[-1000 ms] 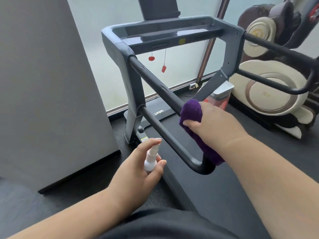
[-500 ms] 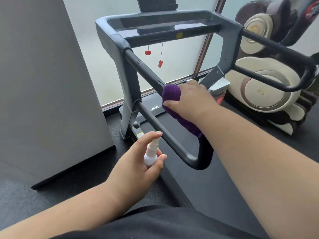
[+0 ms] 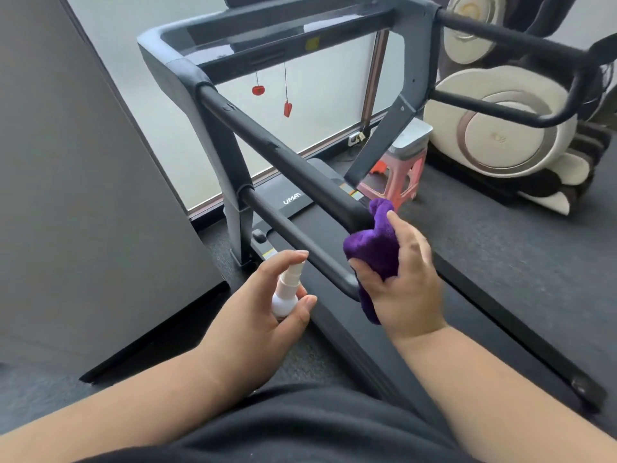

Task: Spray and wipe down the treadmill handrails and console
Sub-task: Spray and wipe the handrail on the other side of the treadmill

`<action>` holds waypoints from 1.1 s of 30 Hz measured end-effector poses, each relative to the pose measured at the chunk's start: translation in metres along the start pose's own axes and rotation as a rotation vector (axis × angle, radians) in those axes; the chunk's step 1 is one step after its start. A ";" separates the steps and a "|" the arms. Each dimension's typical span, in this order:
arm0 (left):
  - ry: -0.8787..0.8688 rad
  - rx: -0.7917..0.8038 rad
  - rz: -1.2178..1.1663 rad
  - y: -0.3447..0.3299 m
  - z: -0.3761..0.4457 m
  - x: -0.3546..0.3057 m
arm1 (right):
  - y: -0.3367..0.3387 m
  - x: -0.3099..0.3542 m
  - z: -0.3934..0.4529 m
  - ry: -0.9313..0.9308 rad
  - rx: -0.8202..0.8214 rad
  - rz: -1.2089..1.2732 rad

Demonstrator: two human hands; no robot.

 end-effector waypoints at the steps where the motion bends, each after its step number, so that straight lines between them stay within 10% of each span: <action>1: -0.004 0.005 0.017 0.000 0.000 -0.001 | -0.001 -0.011 -0.012 -0.031 0.003 0.048; 17: -0.090 0.025 0.035 -0.022 0.009 -0.019 | -0.008 0.052 0.050 0.260 0.024 -0.171; 33: -0.115 0.047 0.034 -0.028 0.025 -0.016 | -0.001 -0.017 -0.014 0.006 0.041 0.063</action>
Point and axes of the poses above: each hand's wrist, its own z-axis towards the middle knuckle, its own y-axis out of the back of the hand, x = y × z, the point moved 7 cm from there along z, towards the middle knuckle, and after that the axes turned 7 degrees about -x, right-handed, at the moved point
